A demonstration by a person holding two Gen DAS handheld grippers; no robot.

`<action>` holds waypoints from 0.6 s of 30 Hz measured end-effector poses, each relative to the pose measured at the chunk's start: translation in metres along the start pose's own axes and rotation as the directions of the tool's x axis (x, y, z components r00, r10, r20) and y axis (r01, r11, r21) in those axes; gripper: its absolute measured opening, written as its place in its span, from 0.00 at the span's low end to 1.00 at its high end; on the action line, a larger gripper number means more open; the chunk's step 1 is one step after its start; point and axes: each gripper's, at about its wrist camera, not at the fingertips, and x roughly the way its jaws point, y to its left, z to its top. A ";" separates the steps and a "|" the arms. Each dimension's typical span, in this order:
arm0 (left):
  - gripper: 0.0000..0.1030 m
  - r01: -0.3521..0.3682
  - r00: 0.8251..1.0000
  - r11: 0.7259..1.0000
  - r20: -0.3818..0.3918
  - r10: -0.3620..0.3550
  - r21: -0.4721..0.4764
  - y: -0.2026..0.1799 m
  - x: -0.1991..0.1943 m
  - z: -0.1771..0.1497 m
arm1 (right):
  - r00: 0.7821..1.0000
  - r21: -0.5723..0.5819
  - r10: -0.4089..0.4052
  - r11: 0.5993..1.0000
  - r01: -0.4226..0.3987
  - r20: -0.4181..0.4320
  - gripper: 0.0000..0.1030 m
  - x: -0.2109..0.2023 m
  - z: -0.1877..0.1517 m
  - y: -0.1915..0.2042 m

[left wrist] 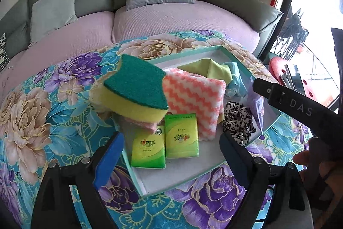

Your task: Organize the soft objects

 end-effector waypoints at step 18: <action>0.97 -0.342 0.930 0.875 0.013 0.368 -0.342 0.158 -0.042 -0.029 | 0.998 -0.111 -0.030 0.994 0.023 -0.057 1.00 -0.002 -0.022 0.045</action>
